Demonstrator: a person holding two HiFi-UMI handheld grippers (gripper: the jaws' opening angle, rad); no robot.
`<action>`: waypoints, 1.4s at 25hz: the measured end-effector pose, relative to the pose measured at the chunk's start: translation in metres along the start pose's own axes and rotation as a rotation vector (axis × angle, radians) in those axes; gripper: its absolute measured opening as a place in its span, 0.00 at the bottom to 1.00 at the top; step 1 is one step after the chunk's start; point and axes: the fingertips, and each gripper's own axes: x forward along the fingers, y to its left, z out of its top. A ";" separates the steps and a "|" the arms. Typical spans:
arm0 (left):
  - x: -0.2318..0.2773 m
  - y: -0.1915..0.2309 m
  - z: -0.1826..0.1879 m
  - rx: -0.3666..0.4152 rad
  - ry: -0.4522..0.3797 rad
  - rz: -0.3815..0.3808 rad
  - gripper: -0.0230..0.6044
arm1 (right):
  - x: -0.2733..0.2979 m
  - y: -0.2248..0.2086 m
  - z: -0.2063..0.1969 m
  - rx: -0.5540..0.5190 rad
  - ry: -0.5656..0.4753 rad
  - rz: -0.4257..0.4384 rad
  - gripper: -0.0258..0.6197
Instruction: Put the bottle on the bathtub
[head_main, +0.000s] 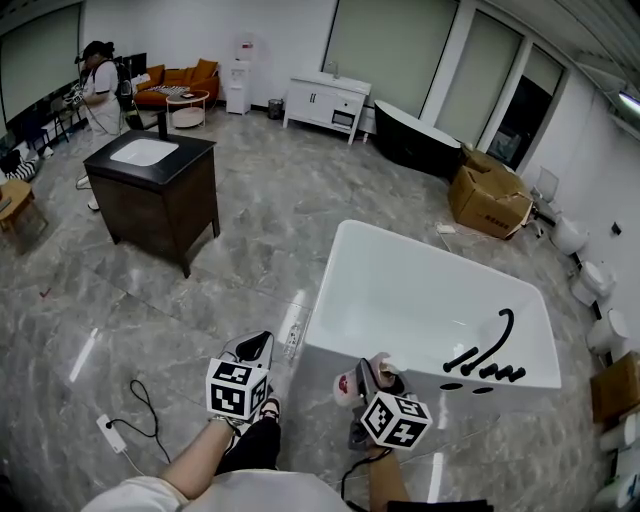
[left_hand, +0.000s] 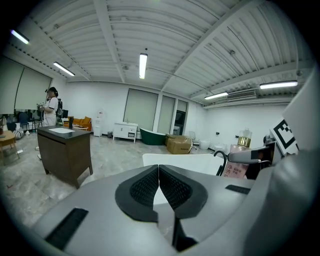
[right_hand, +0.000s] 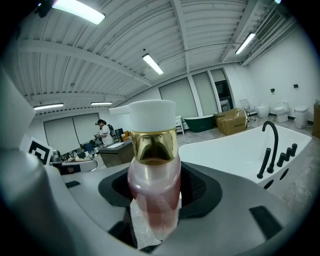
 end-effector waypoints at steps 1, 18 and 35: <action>0.003 0.000 0.002 -0.001 -0.001 -0.004 0.06 | 0.002 0.000 0.001 0.000 0.001 -0.001 0.41; 0.087 0.030 0.035 -0.001 -0.011 -0.039 0.06 | 0.077 -0.016 0.045 -0.015 -0.015 -0.016 0.41; 0.196 0.068 0.083 -0.007 -0.008 -0.088 0.06 | 0.169 -0.031 0.090 -0.053 0.014 -0.062 0.41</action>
